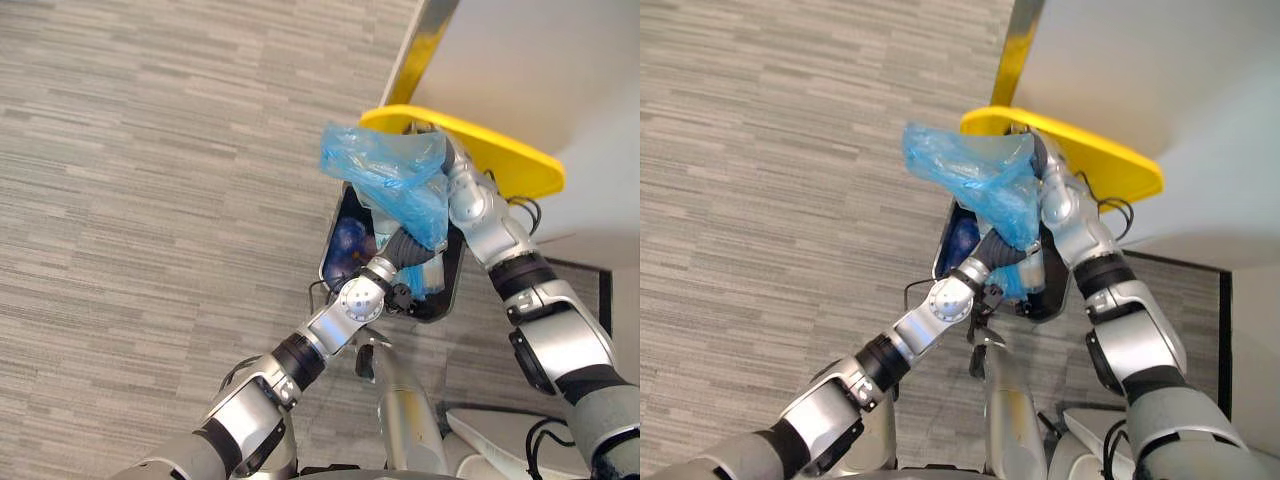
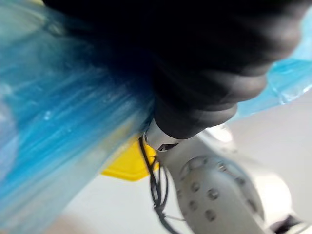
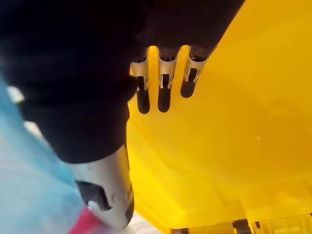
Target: Gather rubbish on tea table into small bin, then transfer packed bag to large trash can.
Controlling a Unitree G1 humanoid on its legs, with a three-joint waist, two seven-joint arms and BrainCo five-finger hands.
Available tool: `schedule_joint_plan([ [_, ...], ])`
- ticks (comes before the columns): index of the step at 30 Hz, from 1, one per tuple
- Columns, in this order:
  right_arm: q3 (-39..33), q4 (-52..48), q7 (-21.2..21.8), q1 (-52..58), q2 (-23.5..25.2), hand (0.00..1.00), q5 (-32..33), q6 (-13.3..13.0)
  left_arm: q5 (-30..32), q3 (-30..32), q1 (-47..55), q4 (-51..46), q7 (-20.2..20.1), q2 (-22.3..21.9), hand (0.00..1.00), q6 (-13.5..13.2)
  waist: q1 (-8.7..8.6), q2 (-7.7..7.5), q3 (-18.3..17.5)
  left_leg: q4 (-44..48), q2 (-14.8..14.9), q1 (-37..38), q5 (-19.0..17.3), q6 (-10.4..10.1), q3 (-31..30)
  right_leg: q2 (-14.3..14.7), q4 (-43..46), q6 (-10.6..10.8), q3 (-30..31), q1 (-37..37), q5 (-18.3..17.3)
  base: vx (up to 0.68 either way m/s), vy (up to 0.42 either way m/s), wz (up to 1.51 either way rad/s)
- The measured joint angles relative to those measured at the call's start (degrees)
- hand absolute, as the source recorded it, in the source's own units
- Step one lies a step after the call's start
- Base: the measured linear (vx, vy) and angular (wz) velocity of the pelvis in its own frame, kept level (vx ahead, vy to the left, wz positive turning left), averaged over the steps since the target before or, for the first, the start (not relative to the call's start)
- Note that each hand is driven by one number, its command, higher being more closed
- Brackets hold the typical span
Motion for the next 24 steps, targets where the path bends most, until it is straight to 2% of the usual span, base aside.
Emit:
schedule_joint_plan([
  [4,0.0,-1.8,-0.1,-3.5,-0.1,0.0,-0.1,0.0,0.1,2.6,-2.4,5.3,0.0,-0.9,1.0,1.2,-0.92,-0.02,3.2,2.1,0.9,-2.9,-0.3,-0.2,0.2,0.6,0.0,-0.6,0.2,-2.3,0.9,-0.04,-0.025,-0.12],
  [6,0.3,-1.8,-0.3,-5.4,-0.1,0.0,-0.6,-0.2,1.3,6.5,-4.2,9.5,0.1,-1.4,1.0,2.1,-1.73,-0.02,4.5,2.8,1.2,-5.0,-0.5,-0.3,0.4,1.0,0.0,-0.6,0.5,-4.4,1.2,-0.01,-0.041,-0.09],
  [14,3.1,-1.8,-2.3,-7.3,-0.7,0.0,-1.2,-0.2,5.6,11.9,-7.4,18.0,0.0,-1.4,1.0,3.7,-2.36,0.18,6.8,5.1,2.1,-9.9,-1.4,-0.6,1.0,1.8,1.1,-1.4,1.0,-9.5,1.7,0.03,-0.032,-0.1],
  [20,6.9,-2.0,-2.6,-10.2,-0.8,0.0,-1.5,-0.5,7.7,15.3,-8.7,21.5,0.0,-1.4,1.0,4.5,-3.0,0.26,7.0,7.7,2.2,-13.0,-2.6,-0.1,0.9,1.8,2.1,-1.6,1.4,-12.0,1.9,0.0,0.001,-0.02],
  [21,7.3,-2.4,-2.6,-10.7,-0.8,0.0,-1.5,-0.5,7.9,15.8,-8.8,21.6,0.0,-1.4,0.0,4.5,-3.11,0.26,7.0,8.1,2.2,-13.8,-2.8,0.0,1.0,1.8,2.1,-1.6,1.6,-12.6,1.9,0.0,0.012,-0.07],
  [24,8.0,-4.4,-2.6,-11.0,-0.8,0.0,-1.5,-0.9,8.5,15.9,-8.9,21.9,-0.1,-1.4,0.0,4.5,-3.31,0.27,6.9,9.0,2.3,-15.2,-3.3,0.3,1.4,2.0,2.1,-2.2,2.0,-14.1,2.3,0.01,0.007,-0.1],
])
